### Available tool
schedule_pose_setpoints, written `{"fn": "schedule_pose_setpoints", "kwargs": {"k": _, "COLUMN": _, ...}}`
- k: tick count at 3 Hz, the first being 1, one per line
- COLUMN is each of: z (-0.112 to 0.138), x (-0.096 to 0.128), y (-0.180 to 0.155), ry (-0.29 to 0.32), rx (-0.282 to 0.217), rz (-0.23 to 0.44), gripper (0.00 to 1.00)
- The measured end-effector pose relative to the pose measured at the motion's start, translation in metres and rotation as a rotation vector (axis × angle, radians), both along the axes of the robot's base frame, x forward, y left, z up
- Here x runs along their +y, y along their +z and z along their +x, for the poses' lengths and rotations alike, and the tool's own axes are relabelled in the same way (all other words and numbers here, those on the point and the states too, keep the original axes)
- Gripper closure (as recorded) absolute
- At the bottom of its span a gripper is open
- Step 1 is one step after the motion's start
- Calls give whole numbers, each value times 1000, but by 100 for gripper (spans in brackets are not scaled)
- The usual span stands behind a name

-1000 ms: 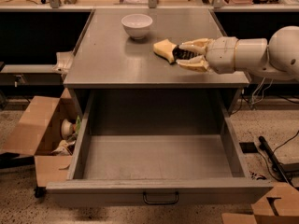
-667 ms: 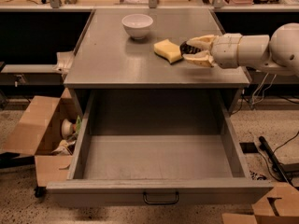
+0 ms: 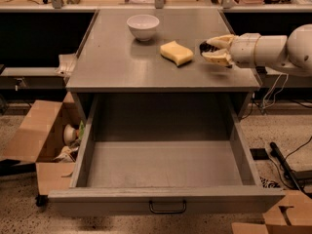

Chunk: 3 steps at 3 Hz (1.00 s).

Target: Pick rxbar chocolate from top drawer and place on counter

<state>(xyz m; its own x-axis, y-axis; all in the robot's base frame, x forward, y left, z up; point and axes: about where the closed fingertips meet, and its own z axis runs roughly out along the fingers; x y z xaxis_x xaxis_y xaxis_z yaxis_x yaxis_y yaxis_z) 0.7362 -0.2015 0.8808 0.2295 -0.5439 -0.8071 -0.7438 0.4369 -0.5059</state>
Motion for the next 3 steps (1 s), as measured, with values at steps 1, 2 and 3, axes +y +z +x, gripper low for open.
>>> {"fn": "schedule_pose_setpoints", "kwargs": {"k": 1, "z": 15, "x": -11, "y": -4, "ry": -26, "rx": 22, "rz": 10, "gripper": 100}}
{"fn": "schedule_pose_setpoints", "kwargs": {"k": 2, "z": 17, "x": -13, "y": -3, "ry": -32, "rx": 23, "rz": 12, "gripper": 84}}
{"fn": "schedule_pose_setpoints", "kwargs": {"k": 3, "z": 17, "x": -13, "y": -3, "ry": -32, "rx": 23, "rz": 12, "gripper": 62}}
